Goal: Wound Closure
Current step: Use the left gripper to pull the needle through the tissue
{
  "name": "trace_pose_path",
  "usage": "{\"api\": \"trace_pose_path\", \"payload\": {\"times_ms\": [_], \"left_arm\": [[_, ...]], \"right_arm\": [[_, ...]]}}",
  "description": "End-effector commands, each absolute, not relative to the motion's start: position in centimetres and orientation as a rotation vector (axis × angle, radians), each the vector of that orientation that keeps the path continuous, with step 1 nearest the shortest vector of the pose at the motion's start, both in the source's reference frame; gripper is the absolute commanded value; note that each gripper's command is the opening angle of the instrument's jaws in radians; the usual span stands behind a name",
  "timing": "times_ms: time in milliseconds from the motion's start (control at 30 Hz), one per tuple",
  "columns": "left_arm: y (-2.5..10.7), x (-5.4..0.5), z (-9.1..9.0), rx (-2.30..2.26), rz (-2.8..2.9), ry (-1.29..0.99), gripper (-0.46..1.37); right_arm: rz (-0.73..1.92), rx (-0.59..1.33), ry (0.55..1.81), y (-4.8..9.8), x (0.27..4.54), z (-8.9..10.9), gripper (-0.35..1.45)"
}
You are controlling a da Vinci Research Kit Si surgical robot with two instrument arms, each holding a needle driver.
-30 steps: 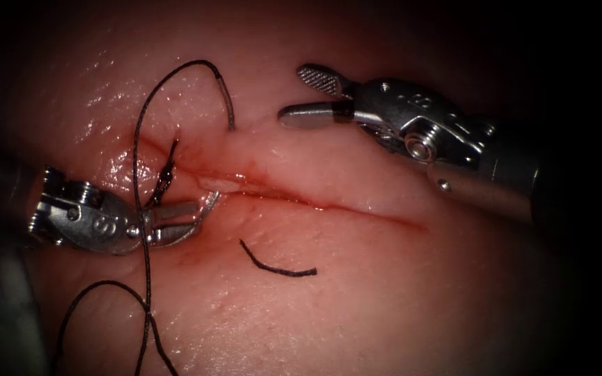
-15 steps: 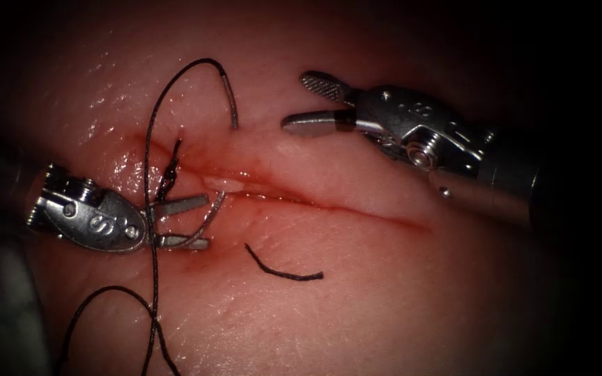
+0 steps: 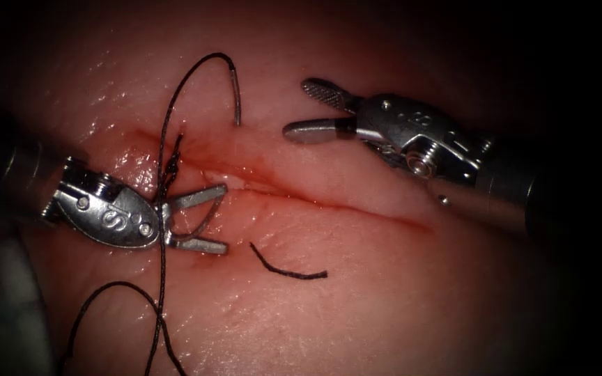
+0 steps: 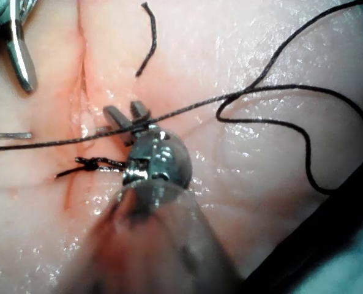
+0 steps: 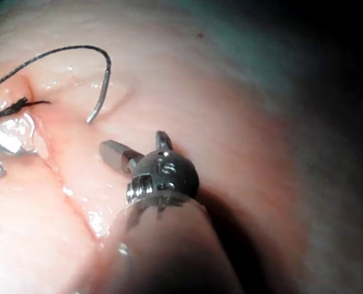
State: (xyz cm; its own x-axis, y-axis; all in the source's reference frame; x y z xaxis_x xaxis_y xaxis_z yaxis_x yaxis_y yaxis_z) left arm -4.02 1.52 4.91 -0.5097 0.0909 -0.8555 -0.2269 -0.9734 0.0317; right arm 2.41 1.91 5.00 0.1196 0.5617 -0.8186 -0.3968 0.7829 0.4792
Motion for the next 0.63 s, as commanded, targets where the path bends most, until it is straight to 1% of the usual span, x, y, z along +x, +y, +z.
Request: {"api": "trace_pose_path", "payload": {"times_ms": [33, 300, 633], "left_arm": [[1.53, -4.01, 4.91, -1.462, 2.577, 0.199, -0.35], [1.53, -4.00, 4.91, -1.527, 2.540, 0.148, -0.35], [1.52, -4.00, 4.90, -1.543, 2.540, 0.140, -0.35]], "right_arm": [[0.703, 0.157, 1.272, 1.90, 2.41, 5.00, 1.18], [0.701, 0.155, 1.272, 1.88, 2.41, 5.02, 1.17], [0.703, 0.153, 1.272, 1.86, 2.44, 5.00, 1.17]]}}
